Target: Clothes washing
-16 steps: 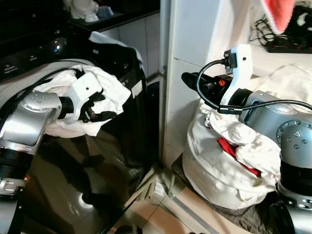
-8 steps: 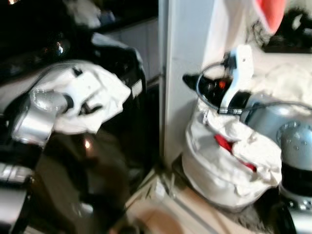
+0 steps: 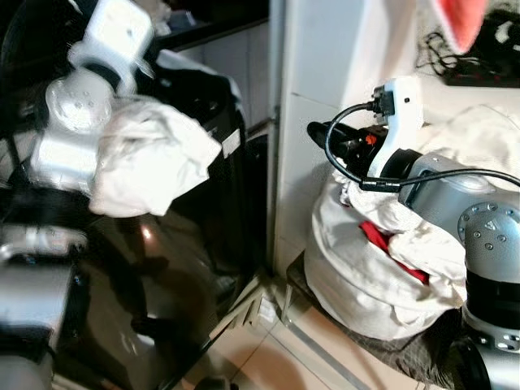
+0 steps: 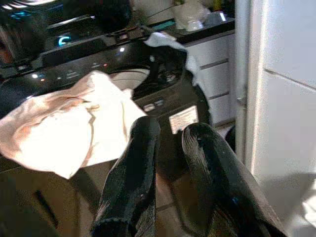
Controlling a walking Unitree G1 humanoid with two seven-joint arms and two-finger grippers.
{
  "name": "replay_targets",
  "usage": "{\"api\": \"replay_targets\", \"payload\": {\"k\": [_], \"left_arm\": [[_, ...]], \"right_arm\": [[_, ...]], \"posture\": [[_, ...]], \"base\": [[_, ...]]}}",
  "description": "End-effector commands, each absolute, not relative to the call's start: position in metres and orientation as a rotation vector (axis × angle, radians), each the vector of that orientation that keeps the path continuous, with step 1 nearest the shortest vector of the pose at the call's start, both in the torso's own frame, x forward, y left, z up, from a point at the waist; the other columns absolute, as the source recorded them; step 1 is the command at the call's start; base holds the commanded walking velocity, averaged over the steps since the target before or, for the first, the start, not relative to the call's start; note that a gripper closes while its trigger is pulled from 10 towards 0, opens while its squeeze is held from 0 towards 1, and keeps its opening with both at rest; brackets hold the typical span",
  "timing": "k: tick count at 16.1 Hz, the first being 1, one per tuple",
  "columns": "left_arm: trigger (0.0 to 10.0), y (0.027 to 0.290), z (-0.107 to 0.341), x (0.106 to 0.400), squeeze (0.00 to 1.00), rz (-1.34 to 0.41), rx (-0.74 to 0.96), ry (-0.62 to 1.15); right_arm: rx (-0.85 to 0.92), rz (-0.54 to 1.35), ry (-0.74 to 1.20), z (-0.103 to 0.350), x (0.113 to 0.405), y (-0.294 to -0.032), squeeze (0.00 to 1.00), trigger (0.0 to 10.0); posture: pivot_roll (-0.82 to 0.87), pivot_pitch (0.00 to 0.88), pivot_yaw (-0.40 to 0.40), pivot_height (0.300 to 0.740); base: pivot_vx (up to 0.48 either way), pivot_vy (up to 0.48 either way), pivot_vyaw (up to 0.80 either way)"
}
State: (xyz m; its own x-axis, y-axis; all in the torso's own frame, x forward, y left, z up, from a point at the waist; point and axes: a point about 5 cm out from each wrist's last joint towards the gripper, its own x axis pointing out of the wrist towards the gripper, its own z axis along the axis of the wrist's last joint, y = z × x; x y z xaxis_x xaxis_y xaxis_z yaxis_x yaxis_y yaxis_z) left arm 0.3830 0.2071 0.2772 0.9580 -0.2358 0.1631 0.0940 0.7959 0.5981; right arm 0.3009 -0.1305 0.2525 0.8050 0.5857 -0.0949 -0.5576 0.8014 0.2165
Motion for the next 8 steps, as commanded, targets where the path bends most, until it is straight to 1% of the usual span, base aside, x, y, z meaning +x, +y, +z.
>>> {"api": "replay_targets", "payload": {"k": [1, 2, 3, 4, 6, 8], "left_arm": [[10.0, 0.198, 0.256, 0.377, 0.00, -0.380, 0.569, -0.158], [10.0, 0.197, 0.253, 0.375, 0.00, -0.431, 0.569, -0.143], [10.0, 0.199, 0.246, 0.371, 0.00, -0.510, 0.603, -0.099], [10.0, 0.207, 0.237, 0.368, 0.00, -0.550, 0.682, -0.025], [10.0, 0.223, 0.221, 0.365, 0.00, -0.571, 0.741, 0.124], [10.0, 0.234, 0.212, 0.364, 0.00, -0.550, 0.811, 0.192]], "right_arm": [[0.181, 0.616, 0.152, 0.253, 0.299, -0.131, 0.00, 10.0], [0.182, 0.618, 0.154, 0.253, 0.298, -0.131, 0.00, 10.0], [0.181, 0.623, 0.161, 0.252, 0.298, -0.133, 0.00, 10.0], [0.174, 0.630, 0.172, 0.251, 0.297, -0.133, 0.00, 10.0], [0.164, 0.650, 0.190, 0.247, 0.295, -0.131, 0.00, 10.0], [0.124, 0.686, 0.218, 0.243, 0.291, -0.128, 0.00, 10.0]], "posture": [[0.03, 0.000, 0.065, 0.740], [0.03, 0.000, 0.062, 0.740], [0.03, 0.000, 0.061, 0.740], [0.03, 0.000, 0.060, 0.740], [0.04, 0.000, 0.060, 0.740], [0.03, 0.000, 0.060, 0.740]], "base": [[0.000, 0.000, 0.00], [0.000, 0.000, 0.00], [0.000, 0.000, 0.00], [0.000, 0.000, 0.00], [0.000, 0.000, 0.00], [0.000, 0.000, 0.00]]}}
